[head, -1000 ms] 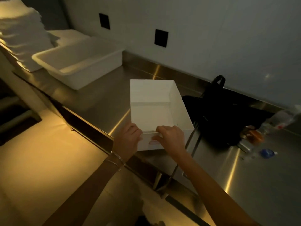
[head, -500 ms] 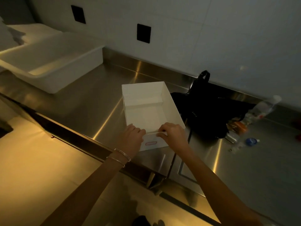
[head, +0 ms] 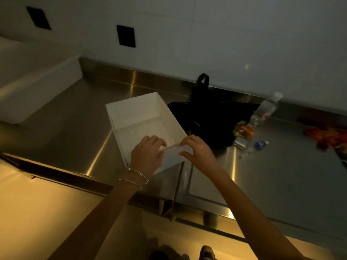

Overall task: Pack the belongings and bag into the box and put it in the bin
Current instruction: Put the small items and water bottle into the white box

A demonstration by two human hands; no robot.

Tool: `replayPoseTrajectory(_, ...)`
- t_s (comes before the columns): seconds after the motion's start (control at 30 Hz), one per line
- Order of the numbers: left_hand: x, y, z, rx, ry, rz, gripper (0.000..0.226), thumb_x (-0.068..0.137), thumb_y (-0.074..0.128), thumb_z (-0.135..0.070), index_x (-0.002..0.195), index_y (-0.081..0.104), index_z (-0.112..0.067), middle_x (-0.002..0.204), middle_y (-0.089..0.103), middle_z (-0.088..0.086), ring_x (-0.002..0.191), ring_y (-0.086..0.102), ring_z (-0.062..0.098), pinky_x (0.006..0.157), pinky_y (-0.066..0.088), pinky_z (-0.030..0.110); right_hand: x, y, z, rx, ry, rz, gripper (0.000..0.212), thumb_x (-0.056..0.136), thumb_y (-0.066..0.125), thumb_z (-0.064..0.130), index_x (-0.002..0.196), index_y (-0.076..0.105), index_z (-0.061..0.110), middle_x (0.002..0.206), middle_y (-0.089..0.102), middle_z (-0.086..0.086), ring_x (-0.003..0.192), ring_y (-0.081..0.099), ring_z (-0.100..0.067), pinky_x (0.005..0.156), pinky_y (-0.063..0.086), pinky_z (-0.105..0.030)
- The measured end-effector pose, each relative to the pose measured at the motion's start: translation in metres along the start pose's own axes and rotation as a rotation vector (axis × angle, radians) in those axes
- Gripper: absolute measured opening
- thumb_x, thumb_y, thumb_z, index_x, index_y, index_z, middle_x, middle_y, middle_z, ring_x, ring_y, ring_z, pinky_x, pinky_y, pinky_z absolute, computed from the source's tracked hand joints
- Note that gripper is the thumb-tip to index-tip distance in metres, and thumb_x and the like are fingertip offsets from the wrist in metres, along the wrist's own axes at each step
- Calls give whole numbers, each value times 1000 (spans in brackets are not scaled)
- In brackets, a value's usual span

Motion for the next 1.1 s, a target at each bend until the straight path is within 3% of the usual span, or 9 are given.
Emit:
replayPoseTrajectory(0.1, 18, 0, -51, -60, 159, -93, 16, 69, 65, -5, 82, 64, -15, 83, 65, 3, 81, 56, 22, 61, 46, 28, -26, -30, -49, -11, 140, -35, 26, 77, 71, 12, 101, 64, 8, 105, 62, -12, 97, 57, -28, 81, 48, -39)
replayPoseTrajectory(0.2, 34, 30, -102, -129, 286, -88, 14, 77, 48, -14, 80, 62, -14, 80, 63, 4, 80, 48, 19, 65, 43, 28, -56, -61, -105, 12, 272, -50, 25, 76, 71, 10, 101, 65, 10, 104, 62, -11, 97, 56, -27, 80, 42, -30)
replayPoseTrajectory(0.27, 46, 62, -131, -144, 299, -15, 14, 76, 49, -16, 80, 62, -14, 80, 64, 4, 79, 52, 22, 64, 46, 31, -76, -79, -142, -7, 342, -48, 25, 76, 71, 9, 100, 65, 12, 104, 62, -9, 96, 56, -25, 78, 39, -26)
replayPoseTrajectory(0.4, 65, 135, -177, -158, 241, 170, 20, 68, 69, -4, 86, 65, -13, 86, 66, 5, 84, 58, 28, 65, 53, 36, -104, -97, -215, -27, 459, 13, 27, 76, 72, 10, 102, 63, 13, 108, 63, -8, 100, 58, -24, 81, 44, -31)
replayPoseTrajectory(0.5, 75, 180, -204, -146, 200, 273, 19, 78, 62, -9, 97, 64, -14, 97, 64, 5, 95, 54, 25, 76, 49, 36, -114, -97, -265, -57, 499, 95, 29, 76, 69, 5, 103, 64, 12, 109, 64, -7, 102, 57, -25, 80, 38, -26)
replayPoseTrajectory(0.8, 84, 243, -222, -79, 63, 405, 26, 81, 58, -11, 107, 59, -15, 110, 59, 5, 104, 49, 24, 82, 44, 33, -98, -60, -328, -61, 295, 375, 50, 73, 58, -10, 119, 58, 9, 127, 57, -10, 122, 46, -28, 101, 34, -34)
replayPoseTrajectory(1.0, 85, 233, -204, -91, 7, 314, 27, 59, 75, 0, 81, 65, -13, 79, 65, 7, 73, 59, 28, 58, 55, 38, -113, -36, -335, -57, 311, 365, 48, 77, 68, 15, 124, 55, 17, 112, 56, -11, 106, 43, -31, 90, 36, -34)
replayPoseTrajectory(1.1, 81, 217, -193, -98, 1, 287, 25, 62, 73, 0, 83, 65, -12, 82, 66, 7, 76, 59, 26, 61, 51, 32, -109, -36, -330, -85, 314, 264, 45, 73, 73, 18, 115, 59, 14, 115, 52, -12, 107, 44, -31, 90, 40, -37)
Point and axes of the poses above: each hand's wrist, its own x-axis towards the middle knuckle, its own y-axis out of the palm, z = x × y, the point moved 9 cm from there along x, towards the middle knuckle
